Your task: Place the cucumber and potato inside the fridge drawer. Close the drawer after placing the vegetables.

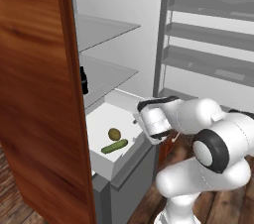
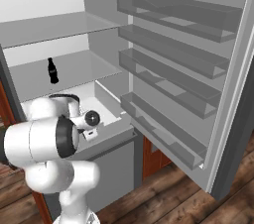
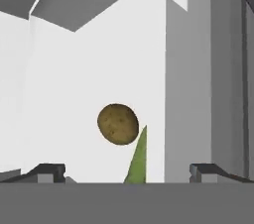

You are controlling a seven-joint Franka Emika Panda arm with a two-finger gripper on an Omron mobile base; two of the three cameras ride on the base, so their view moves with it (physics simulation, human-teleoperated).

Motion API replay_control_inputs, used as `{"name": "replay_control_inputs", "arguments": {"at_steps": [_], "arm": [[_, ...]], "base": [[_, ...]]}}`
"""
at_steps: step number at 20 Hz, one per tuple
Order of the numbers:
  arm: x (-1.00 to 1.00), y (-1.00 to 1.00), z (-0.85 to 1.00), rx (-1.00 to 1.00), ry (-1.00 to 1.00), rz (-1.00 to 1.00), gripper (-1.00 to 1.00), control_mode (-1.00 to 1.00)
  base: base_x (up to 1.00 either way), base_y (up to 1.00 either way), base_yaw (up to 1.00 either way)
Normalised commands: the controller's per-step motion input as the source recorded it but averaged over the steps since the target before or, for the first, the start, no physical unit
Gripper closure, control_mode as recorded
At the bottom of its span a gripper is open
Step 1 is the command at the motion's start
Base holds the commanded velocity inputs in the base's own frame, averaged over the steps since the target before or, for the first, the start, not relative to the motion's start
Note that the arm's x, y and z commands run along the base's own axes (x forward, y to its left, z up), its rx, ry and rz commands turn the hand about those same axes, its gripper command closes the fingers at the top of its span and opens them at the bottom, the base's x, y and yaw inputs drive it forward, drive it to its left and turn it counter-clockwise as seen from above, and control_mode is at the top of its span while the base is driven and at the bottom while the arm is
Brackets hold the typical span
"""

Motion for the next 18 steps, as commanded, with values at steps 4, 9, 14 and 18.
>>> {"name": "replay_control_inputs", "arguments": {"at_steps": [4,9,14,18], "arm": [[0.32,0.44,-0.51,0.13,-0.23,-0.14,-1.00,-1.00],[0.35,0.28,-0.27,0.08,-0.18,-0.13,-1.00,-1.00],[0.33,0.15,-0.15,0.05,-0.18,-0.13,-1.00,-1.00],[0.39,0.01,0.08,0.05,-0.13,-0.03,-1.00,-1.00]], "base": [[0.00,0.00,0.00],[0.00,0.00,0.00],[0.00,0.00,0.00],[0.00,0.00,0.00]]}}
